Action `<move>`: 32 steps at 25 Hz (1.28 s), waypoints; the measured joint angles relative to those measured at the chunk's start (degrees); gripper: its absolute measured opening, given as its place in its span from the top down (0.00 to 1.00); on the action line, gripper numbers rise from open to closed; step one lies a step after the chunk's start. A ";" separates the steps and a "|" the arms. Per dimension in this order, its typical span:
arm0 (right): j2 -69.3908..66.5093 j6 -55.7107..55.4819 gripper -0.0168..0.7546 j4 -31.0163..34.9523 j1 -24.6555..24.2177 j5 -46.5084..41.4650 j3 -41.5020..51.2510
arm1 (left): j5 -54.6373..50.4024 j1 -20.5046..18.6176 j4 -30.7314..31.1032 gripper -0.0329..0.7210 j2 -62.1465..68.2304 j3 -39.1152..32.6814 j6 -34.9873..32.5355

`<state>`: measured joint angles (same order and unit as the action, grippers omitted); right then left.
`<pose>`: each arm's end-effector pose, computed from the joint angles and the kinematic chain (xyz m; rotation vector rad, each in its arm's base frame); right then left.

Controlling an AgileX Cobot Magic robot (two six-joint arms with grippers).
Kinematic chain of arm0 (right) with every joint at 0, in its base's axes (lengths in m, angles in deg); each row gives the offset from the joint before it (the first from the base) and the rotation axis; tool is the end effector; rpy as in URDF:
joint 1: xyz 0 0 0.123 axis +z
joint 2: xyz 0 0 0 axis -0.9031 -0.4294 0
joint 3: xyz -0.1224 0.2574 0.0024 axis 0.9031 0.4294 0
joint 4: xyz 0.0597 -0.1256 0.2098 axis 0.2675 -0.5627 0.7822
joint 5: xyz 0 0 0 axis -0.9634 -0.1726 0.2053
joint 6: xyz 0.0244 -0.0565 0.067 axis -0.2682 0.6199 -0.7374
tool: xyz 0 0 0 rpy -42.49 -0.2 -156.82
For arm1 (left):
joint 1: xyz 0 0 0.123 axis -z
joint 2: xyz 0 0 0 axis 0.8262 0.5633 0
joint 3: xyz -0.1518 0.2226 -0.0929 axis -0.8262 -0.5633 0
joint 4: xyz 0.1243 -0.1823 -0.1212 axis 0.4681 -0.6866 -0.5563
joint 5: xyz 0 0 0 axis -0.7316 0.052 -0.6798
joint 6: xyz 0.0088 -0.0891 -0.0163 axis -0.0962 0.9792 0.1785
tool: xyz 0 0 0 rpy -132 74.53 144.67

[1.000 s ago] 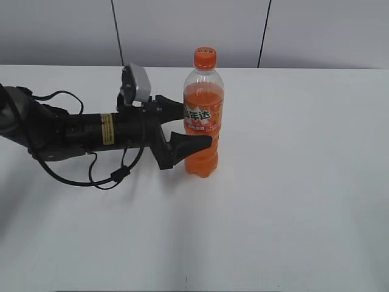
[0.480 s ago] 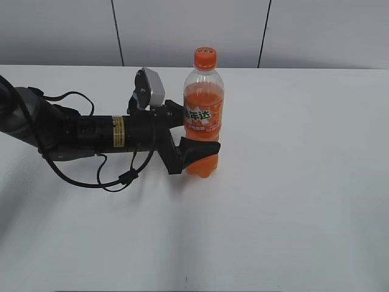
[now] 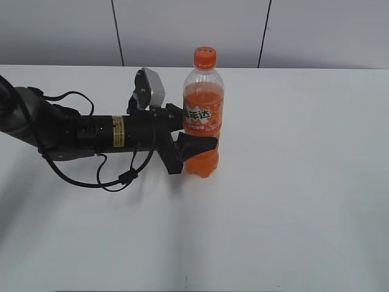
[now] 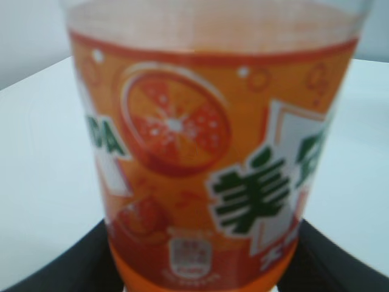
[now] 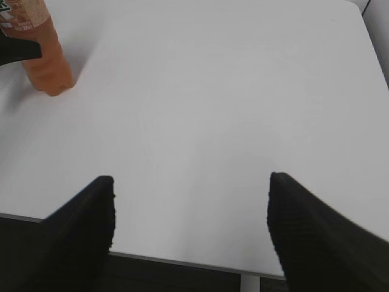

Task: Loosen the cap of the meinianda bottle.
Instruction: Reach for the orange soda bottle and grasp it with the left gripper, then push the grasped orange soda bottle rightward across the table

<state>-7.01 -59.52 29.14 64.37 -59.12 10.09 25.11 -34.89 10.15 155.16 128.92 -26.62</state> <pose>-0.0091 0.0140 0.2767 -0.2452 2.0491 0.0649 0.3495 -0.2096 0.0918 1.1609 1.5315 -0.9216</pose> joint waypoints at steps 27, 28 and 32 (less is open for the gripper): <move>-52.53 -2.53 0.33 0.05 0.00 -4.40 -26.90 | 2.23 0.00 5.99 0.41 0.00 0.17 0.69; -54.71 -2.52 0.33 0.05 0.00 -5.17 -28.11 | 2.35 0.00 6.04 0.41 0.00 0.17 0.76; -62.44 -2.52 0.33 0.05 0.00 -6.20 -33.22 | 2.25 0.00 6.03 0.41 0.00 0.17 1.11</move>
<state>-69.44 -62.04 29.19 64.37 -65.32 -23.12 27.36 -34.89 16.18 155.16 129.09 -25.51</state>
